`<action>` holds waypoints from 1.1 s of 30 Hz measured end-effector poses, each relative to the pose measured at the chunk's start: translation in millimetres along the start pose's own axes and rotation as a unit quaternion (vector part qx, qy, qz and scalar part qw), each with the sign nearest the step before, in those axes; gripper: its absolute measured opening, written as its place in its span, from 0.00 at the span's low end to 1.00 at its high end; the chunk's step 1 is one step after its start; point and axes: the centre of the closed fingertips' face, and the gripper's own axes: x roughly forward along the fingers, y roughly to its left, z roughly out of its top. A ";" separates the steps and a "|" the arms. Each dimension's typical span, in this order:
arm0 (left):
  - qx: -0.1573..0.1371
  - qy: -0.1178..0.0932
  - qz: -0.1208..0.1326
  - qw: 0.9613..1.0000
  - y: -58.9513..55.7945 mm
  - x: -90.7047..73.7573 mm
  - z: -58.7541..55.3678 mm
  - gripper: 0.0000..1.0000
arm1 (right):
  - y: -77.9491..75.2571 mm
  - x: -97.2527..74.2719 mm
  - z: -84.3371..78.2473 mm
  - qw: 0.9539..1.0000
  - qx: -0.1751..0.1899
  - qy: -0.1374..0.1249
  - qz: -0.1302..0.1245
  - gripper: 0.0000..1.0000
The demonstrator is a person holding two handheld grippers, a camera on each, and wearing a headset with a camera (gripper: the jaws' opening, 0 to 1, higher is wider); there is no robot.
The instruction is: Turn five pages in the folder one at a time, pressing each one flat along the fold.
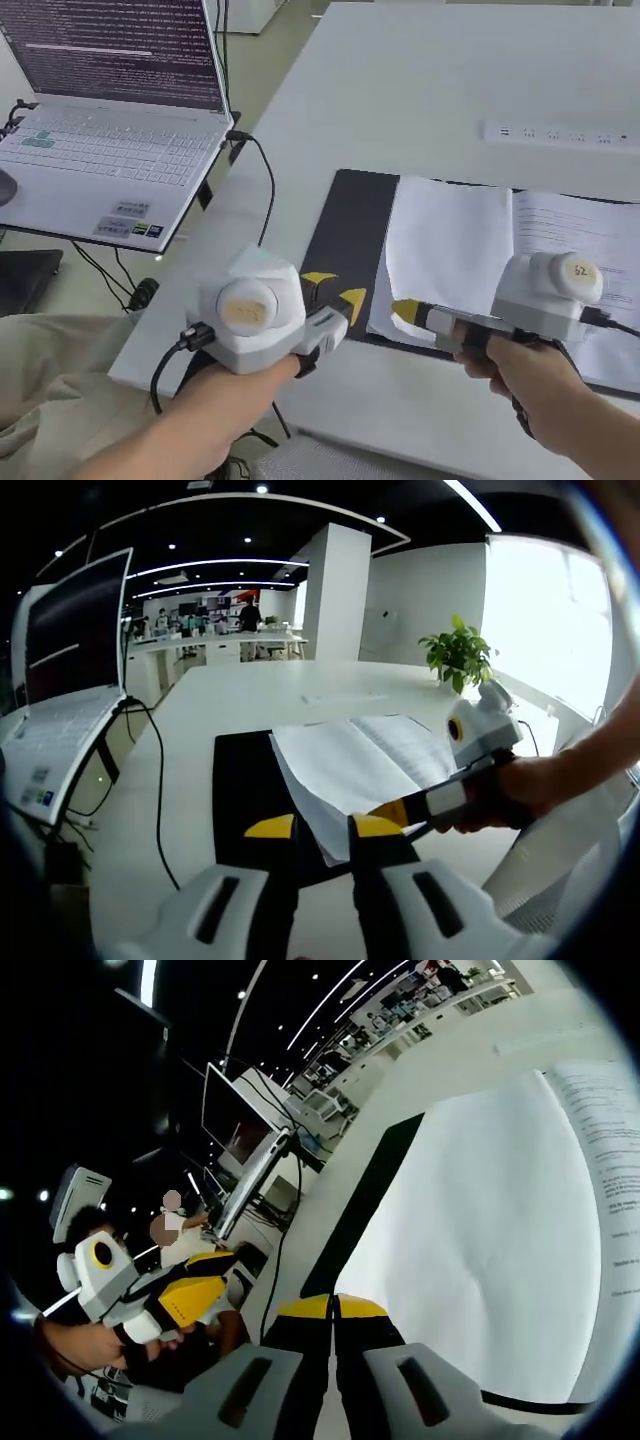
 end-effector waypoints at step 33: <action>0.092 0.076 -0.056 0.991 -34.2 83.9 -59.8 0.14 | -72.3 -53.6 35.7 0.994 0.069 -0.072 -0.039 0.01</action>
